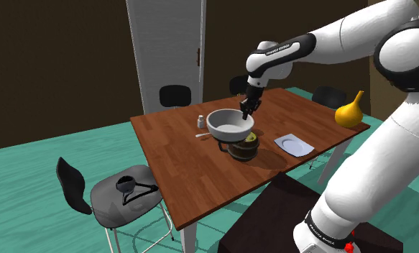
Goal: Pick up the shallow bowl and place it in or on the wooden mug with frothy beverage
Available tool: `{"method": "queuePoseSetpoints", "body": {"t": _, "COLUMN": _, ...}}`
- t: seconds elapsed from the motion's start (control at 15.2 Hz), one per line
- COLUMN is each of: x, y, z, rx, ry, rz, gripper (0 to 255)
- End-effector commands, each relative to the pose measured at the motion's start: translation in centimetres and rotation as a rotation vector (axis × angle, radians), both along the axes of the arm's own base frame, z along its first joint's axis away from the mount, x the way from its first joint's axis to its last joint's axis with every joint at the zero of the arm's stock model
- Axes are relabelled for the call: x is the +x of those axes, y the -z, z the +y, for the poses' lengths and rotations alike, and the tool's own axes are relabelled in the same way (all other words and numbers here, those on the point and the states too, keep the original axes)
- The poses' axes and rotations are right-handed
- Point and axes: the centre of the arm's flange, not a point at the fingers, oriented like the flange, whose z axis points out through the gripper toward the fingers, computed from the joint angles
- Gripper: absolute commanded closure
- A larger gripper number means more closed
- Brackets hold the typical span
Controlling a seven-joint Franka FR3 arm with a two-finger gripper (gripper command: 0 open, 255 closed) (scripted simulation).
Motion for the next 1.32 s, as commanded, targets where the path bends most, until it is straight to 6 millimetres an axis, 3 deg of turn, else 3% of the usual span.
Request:
{"method": "queuePoseSetpoints", "body": {"t": 0.0, "x": 0.3, "y": -0.2, "z": -3.0, "rx": -0.001, "ry": -0.001, "rz": -0.001, "gripper": 255}}
{"method": "queuePoseSetpoints", "body": {"t": 0.66, "x": 2.4, "y": -1.5, "z": -15.8, "rx": -0.001, "ry": -0.001, "rz": -0.001, "gripper": 255}}
{"method": "queuePoseSetpoints", "body": {"t": 1.25, "x": 2.4, "y": 3.2, "z": -15.8, "rx": -0.001, "ry": -0.001, "rz": -0.001, "gripper": 255}}
